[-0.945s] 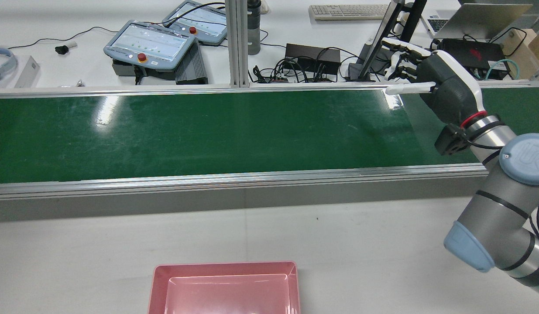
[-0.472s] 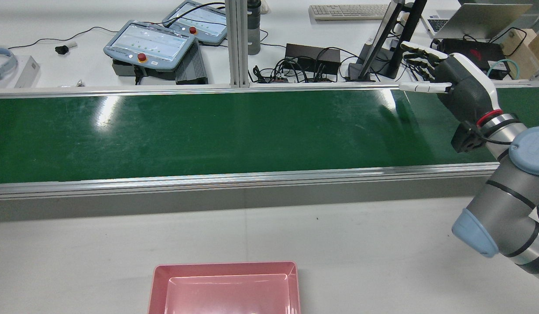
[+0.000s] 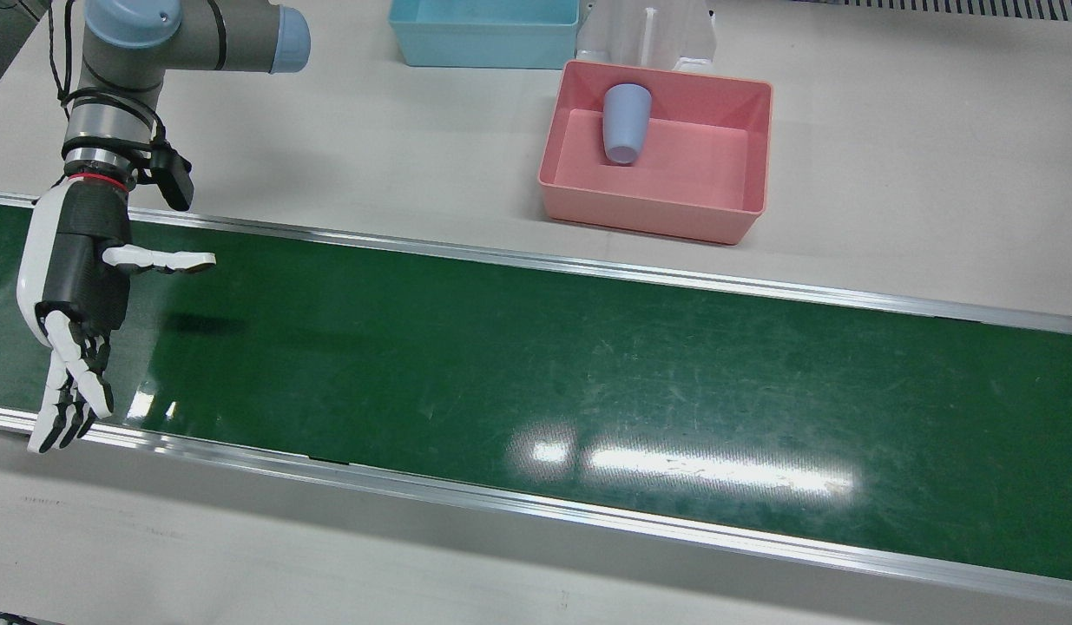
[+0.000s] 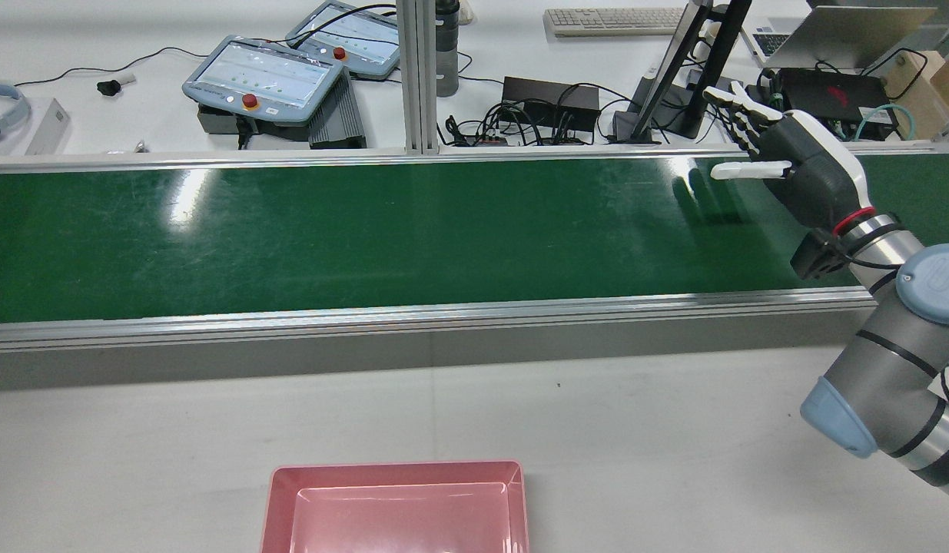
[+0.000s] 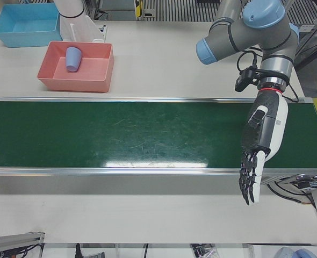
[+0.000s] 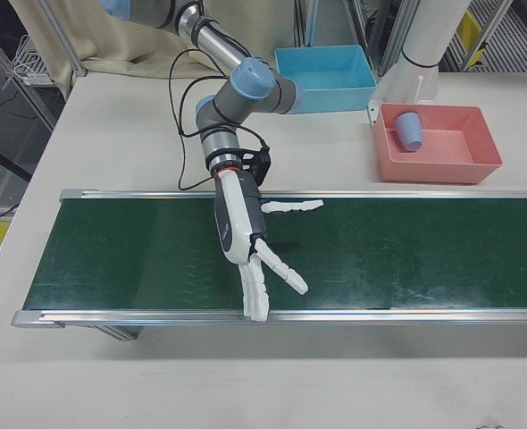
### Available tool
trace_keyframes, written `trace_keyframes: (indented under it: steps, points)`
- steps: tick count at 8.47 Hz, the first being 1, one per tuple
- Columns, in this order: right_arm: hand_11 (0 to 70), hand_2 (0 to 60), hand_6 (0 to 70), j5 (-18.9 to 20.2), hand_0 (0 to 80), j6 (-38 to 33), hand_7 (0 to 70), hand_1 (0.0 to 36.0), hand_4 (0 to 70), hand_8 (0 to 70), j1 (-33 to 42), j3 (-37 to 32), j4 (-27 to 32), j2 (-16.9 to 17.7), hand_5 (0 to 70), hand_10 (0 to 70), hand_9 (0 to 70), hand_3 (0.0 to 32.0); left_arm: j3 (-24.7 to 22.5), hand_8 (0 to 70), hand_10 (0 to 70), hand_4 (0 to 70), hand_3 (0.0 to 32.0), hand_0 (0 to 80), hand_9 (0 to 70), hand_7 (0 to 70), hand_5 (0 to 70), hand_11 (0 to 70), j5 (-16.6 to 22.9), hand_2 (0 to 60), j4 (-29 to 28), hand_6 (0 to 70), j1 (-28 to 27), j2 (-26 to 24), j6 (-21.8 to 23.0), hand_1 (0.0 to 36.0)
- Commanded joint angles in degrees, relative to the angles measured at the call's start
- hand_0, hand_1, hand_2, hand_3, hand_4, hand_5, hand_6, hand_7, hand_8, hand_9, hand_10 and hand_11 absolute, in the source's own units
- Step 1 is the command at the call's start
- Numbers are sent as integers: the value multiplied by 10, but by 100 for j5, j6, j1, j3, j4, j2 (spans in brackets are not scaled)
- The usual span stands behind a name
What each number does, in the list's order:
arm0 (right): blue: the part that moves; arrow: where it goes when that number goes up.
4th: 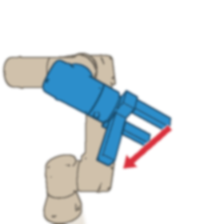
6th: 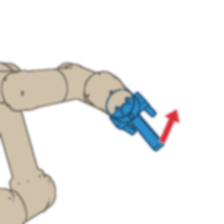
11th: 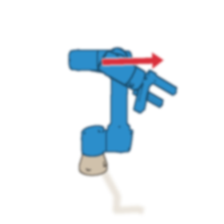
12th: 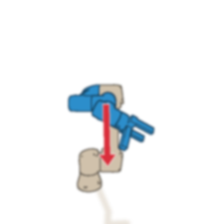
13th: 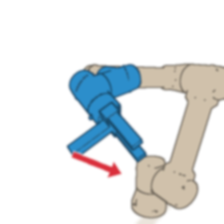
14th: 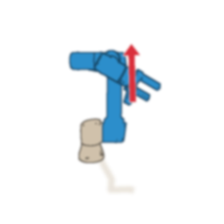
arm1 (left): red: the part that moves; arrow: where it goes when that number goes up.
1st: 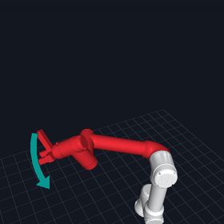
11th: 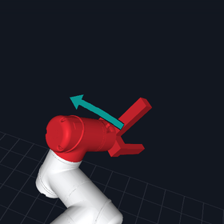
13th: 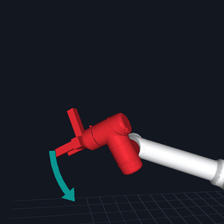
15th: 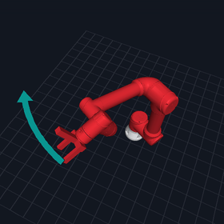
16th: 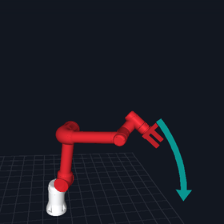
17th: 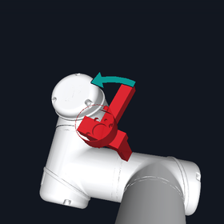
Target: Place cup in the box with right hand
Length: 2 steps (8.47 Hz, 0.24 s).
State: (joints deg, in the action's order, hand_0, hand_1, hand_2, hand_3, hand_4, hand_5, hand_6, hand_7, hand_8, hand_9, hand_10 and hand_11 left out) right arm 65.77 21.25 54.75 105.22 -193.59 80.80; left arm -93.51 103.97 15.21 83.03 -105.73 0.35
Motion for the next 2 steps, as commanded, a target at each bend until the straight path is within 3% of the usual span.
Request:
trace_keyframes:
  steps: [1, 2]
  points:
    - [0, 103, 0, 85, 526, -24, 0, 251, 0, 0, 88, -19, 58, 15, 59, 0, 0, 0, 0, 0, 0, 0, 0, 0, 0, 0, 0, 0, 0, 0, 0, 0, -6, 0, 0, 0]
    - [0, 18, 0, 85, 528, -24, 0, 221, 0, 0, 114, -19, 58, 23, 56, 0, 0, 0, 0, 0, 0, 0, 0, 0, 0, 0, 0, 0, 0, 0, 0, 0, -6, 0, 0, 0]
